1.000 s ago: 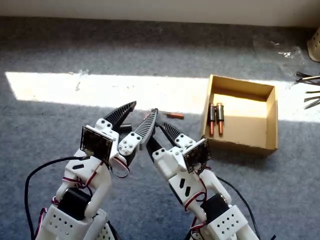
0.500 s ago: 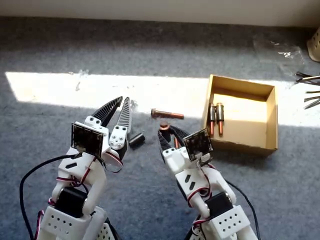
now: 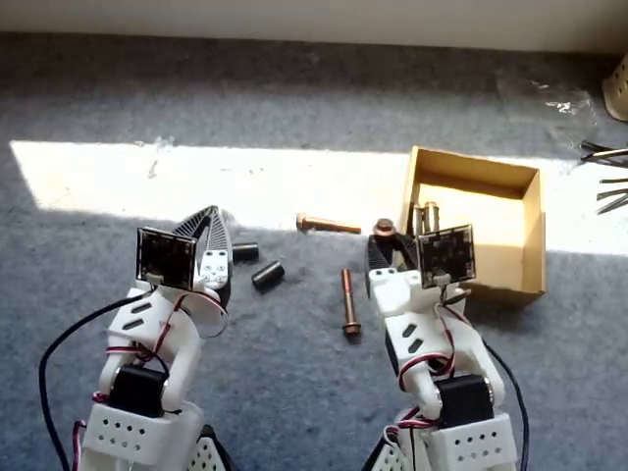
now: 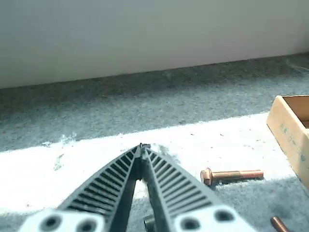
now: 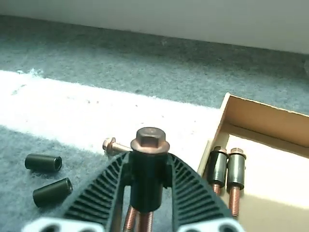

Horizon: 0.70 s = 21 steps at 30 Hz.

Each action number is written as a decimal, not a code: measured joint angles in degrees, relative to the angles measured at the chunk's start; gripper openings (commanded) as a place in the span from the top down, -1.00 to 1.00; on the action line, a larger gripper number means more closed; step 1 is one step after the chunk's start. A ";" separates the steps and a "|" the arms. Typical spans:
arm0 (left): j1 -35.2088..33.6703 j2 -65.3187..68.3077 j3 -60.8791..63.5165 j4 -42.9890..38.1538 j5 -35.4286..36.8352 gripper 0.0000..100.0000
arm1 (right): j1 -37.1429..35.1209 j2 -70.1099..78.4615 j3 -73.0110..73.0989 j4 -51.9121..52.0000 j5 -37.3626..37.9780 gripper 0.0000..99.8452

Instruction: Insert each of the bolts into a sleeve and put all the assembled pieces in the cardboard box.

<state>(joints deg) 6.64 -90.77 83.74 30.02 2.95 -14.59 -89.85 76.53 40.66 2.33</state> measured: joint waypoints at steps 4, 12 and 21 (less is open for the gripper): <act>-0.53 0.00 1.41 0.00 -3.34 0.97 | 2.11 0.00 -4.66 1.49 0.00 0.99; -3.96 0.00 3.34 0.00 -6.77 0.97 | 5.63 0.00 -10.02 5.36 2.90 0.99; -6.68 0.00 3.34 0.00 -6.77 0.97 | 7.56 15.30 -22.77 12.75 2.99 0.99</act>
<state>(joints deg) -0.04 -90.77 87.08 30.02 -3.82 -7.03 -74.55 53.76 53.41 5.32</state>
